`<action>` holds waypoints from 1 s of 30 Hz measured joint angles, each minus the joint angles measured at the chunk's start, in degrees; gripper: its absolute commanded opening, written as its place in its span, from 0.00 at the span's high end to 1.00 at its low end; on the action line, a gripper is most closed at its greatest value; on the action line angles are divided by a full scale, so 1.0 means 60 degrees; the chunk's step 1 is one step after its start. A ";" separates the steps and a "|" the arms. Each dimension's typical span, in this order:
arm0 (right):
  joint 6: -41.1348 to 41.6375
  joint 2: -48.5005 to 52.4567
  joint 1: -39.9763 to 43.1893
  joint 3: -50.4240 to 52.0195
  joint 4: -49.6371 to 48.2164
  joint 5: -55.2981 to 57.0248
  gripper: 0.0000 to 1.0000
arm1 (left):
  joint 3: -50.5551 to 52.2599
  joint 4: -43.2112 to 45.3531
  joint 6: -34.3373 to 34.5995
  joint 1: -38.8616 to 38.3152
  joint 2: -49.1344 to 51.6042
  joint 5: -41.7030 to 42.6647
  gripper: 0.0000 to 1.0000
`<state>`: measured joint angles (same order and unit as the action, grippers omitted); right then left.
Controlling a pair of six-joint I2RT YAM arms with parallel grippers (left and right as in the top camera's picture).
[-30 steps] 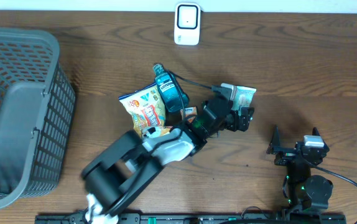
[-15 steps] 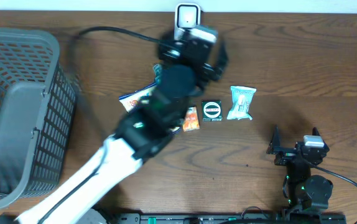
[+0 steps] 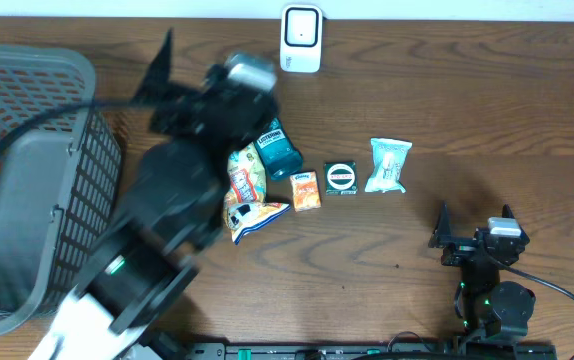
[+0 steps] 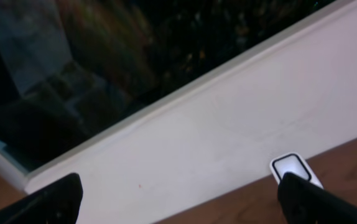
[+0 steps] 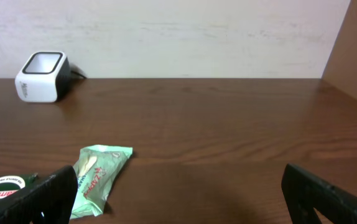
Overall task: Scan the item barcode
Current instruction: 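Retract the left arm to rest and raise the right arm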
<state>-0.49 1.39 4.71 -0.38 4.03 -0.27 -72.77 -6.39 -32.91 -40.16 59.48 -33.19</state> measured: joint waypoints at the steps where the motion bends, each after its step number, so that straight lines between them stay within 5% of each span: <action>1: -0.0004 0.0000 0.0000 0.0000 0.0000 0.0000 0.01 | 0.0044 -0.0240 0.0025 0.0000 -0.0321 0.0168 0.02; 13: 0.0160 0.0000 0.0000 0.0000 -0.0011 -0.0113 0.01 | 0.0248 -0.2226 0.2637 0.2266 -0.4834 0.4925 0.02; 23: 0.6364 0.0000 0.0000 0.0000 -0.0262 -0.3133 0.01 | 0.0284 -0.3238 0.5508 0.5421 -0.7009 0.6841 0.02; 30: 0.7952 0.0000 0.0000 0.0000 -0.0284 -0.5093 0.01 | 0.0324 -0.3654 0.6601 0.7318 -0.7260 0.7034 0.02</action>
<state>47.22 1.39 4.71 -0.38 2.33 -30.83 -70.83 -28.32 6.70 3.75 15.92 9.02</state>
